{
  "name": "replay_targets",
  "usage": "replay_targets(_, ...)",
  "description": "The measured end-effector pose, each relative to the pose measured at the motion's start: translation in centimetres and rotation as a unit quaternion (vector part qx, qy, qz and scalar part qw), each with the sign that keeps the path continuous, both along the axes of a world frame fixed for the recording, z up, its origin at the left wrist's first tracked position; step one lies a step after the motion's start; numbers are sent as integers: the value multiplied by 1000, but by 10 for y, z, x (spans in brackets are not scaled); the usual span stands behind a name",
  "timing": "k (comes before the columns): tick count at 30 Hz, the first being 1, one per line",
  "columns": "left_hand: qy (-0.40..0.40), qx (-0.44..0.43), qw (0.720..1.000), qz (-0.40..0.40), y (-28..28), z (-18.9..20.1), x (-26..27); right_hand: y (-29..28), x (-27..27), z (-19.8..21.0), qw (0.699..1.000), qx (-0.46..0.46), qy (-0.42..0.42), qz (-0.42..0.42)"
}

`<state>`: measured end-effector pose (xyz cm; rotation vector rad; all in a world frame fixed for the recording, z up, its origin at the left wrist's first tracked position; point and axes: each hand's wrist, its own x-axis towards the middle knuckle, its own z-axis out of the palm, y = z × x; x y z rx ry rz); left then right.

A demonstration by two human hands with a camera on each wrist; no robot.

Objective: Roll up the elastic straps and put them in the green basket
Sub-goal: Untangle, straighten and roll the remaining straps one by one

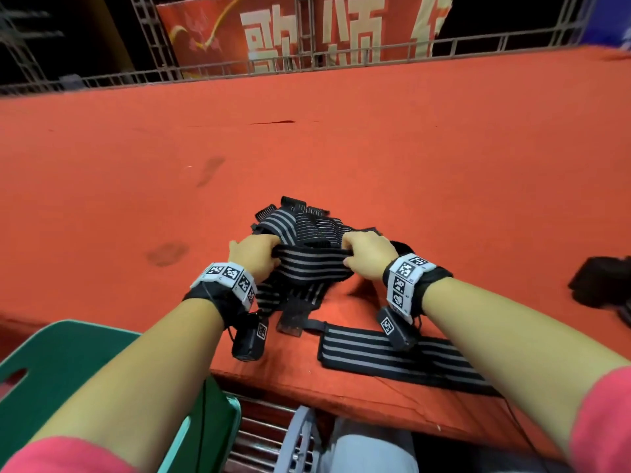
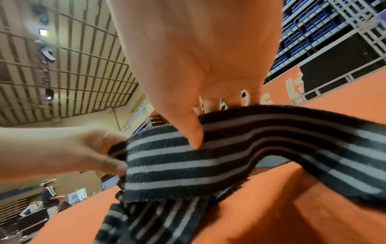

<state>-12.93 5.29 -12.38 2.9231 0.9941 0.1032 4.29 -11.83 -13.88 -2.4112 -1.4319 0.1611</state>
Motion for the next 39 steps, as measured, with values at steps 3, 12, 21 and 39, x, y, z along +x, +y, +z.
replay_targets(3,-51,-28,997,-51,-10,3,10,11,-23,6,998,1,3,56)
replay_targets(12,-42,-125,988,-85,-23,18,12,20,-36,0,995,-31,-33,83)
replay_targets(21,-40,-82,996,-19,4,6,7,-11,-2,-3,997,-44,1,67)
replay_targets(39,-9,-78,986,-150,-103,45,73,-47,23,27,995,77,53,24)
